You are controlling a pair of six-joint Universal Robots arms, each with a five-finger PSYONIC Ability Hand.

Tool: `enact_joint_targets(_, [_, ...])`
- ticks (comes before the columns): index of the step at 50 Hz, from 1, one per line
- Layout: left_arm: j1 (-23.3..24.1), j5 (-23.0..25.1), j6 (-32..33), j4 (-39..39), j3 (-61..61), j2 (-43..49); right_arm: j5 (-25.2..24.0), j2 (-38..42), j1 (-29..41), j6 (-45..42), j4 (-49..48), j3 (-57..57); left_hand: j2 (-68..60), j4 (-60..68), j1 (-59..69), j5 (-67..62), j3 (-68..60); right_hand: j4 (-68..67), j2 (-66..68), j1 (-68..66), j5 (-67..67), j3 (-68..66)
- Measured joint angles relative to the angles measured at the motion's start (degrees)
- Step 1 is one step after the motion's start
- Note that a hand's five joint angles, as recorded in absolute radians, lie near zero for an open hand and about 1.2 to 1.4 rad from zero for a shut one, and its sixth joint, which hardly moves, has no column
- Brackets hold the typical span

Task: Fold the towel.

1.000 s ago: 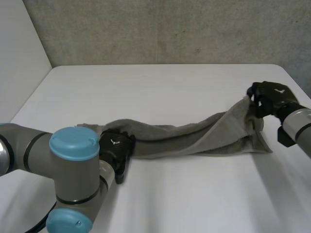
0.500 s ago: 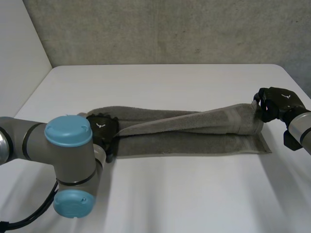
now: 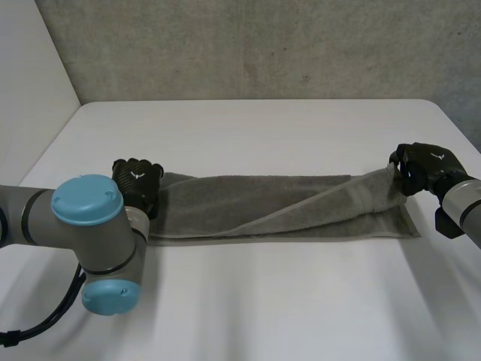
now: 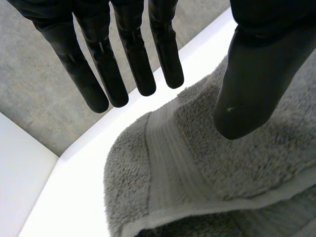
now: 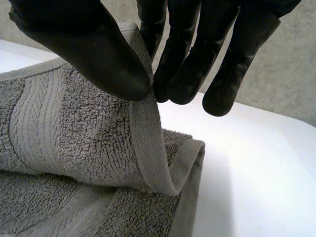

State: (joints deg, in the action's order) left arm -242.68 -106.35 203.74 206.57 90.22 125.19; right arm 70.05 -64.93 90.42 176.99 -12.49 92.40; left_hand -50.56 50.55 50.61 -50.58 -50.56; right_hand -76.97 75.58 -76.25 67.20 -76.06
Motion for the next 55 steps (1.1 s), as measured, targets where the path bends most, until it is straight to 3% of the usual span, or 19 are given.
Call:
enact_joint_targets(7, [-0.93,0.29,2.90,-0.09,1.60,-0.97,0.02,0.90,0.02,-1.12,0.01,-0.09,1.48,-1.53,-1.65,1.43,1.53,0.00,0.00,0.00,0.00,0.00])
enact_joint_targets(15, [-2.87,2.52,3.17,-4.05,4.91,-5.94,0.15,1.19,-0.04,-2.64,-0.06,-0.07,14.33,-13.96,-14.15,15.02,14.43,0.00,0.00,0.00,0.00,0.00])
enact_joint_targets(24, [-7.89,11.31,2.78,-11.04,5.24,-7.56,0.14,1.74,0.25,-2.83,0.00,0.01,14.48,-13.98,-14.37,15.54,14.64,0.00,0.00,0.00,0.00,0.00])
enact_joint_targets(29, [-9.76,13.61,2.80,-11.37,4.58,-6.43,0.10,1.86,0.43,-2.81,0.01,0.08,14.48,-13.98,-14.37,15.54,14.65,0.00,0.00,0.00,0.00,0.00])
enact_joint_targets(48, [-10.11,13.32,3.41,-6.33,1.86,-0.52,-0.08,2.53,0.55,-2.79,0.01,0.15,14.45,-13.97,-14.37,15.21,14.62,0.00,0.00,0.00,0.00,0.00])
enact_joint_targets(52, [-10.10,13.27,3.57,-5.15,1.62,0.01,-0.11,2.61,0.54,-2.79,0.01,0.11,12.25,-12.01,-12.41,12.31,12.25,0.00,0.00,0.00,0.00,0.00])
enact_joint_targets(55, [-10.13,13.19,3.71,-4.75,1.39,0.23,-0.12,2.63,0.47,-2.79,0.01,0.07,-3.39,4.15,3.64,-3.19,-3.73,0.00,-0.06,0.00,0.00,0.00])
